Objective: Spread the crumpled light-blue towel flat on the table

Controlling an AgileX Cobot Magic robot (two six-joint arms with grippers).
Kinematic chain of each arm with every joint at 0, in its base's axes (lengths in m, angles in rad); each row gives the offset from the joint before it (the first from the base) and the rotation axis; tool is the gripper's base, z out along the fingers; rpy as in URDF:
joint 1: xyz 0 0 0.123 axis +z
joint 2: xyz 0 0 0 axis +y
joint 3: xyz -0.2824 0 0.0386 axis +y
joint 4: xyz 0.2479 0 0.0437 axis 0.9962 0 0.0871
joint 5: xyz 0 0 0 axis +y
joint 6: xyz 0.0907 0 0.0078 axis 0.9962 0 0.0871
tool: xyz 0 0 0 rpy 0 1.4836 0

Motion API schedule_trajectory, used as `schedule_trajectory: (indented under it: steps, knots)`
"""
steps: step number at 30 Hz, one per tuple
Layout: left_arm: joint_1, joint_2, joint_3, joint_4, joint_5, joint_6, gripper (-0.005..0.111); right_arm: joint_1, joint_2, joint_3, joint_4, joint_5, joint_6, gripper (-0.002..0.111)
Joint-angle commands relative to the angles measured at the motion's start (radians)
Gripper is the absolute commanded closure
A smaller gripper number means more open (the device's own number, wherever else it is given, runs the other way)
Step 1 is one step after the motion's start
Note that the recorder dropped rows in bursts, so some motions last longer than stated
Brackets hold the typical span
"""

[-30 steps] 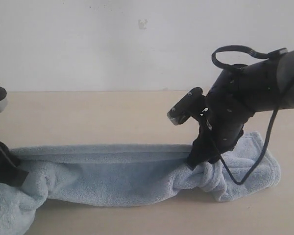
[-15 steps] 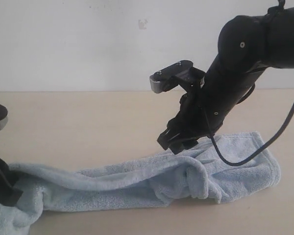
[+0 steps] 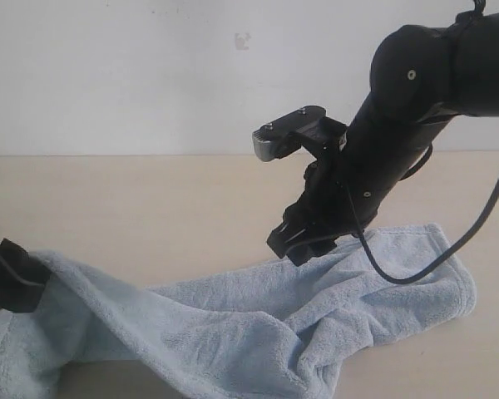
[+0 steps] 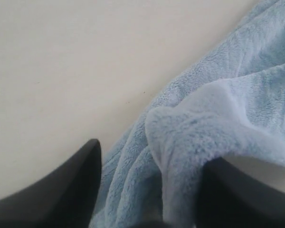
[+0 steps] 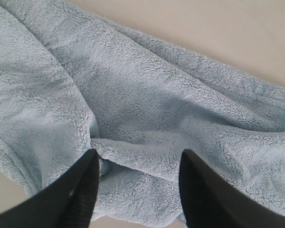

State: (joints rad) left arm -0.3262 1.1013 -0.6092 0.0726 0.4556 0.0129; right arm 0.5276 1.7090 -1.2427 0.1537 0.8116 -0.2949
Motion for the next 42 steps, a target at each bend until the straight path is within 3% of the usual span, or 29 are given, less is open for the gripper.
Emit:
schedule_trajectory:
  steps: [1, 5, 13, 17, 21, 24, 27, 32, 34, 36, 39, 42]
  knots:
    - [0.003, -0.039, -0.006, -0.093, 0.064, 0.096, 0.062, -0.006, -0.012, -0.004, 0.001, 0.004, -0.002, 0.058]
    - [0.003, -0.041, -0.006, -0.114, 0.115, 0.125, 0.099, -0.006, -0.012, -0.004, 0.001, 0.012, -0.002, 0.058]
    - [0.003, -0.071, -0.007, -0.062, 0.043, 0.124, 0.103, -0.006, -0.012, -0.002, 0.005, 0.087, 0.005, 0.058]
    - [0.006, -0.095, -0.007, 0.213, -0.007, -0.129, 0.103, -0.006, -0.012, 0.016, 0.009, 0.126, -0.002, 0.058]
    - [0.008, -0.052, -0.007, 0.623, 0.009, -0.548, 0.103, -0.006, -0.012, 0.084, 0.032, 0.071, -0.002, 0.058]
    - [0.008, 0.053, -0.010, 0.751, 0.060, -0.668, 0.103, -0.006, -0.012, 0.135, 0.082, 0.006, -0.014, 0.058]
    - [0.008, 0.192, -0.053, 0.689, 0.141, -0.640, 0.103, -0.006, -0.012, 0.144, 0.153, -0.020, -0.034, 0.058]
    - [0.008, 0.392, -0.194, 0.282, 0.306, -0.213, 0.103, -0.006, -0.012, 0.144, 0.162, 0.034, -0.088, 0.058]
    - [0.008, 0.429, -0.218, 0.148, 0.318, -0.073, 0.103, -0.006, -0.012, 0.144, 0.072, 0.003, -0.073, 0.058]
    - [0.008, 0.441, -0.225, 0.081, 0.320, -0.001, 0.103, -0.013, -0.012, 0.144, -0.114, -0.047, 0.075, 0.058]
    - [0.008, 0.438, -0.230, 0.065, 0.322, 0.015, 0.103, -0.055, -0.012, 0.144, -0.426, -0.076, 0.460, 0.058]
    - [0.008, 0.419, -0.229, 0.051, 0.320, 0.015, 0.103, -0.151, -0.007, 0.144, -0.554, -0.103, 0.604, 0.058]
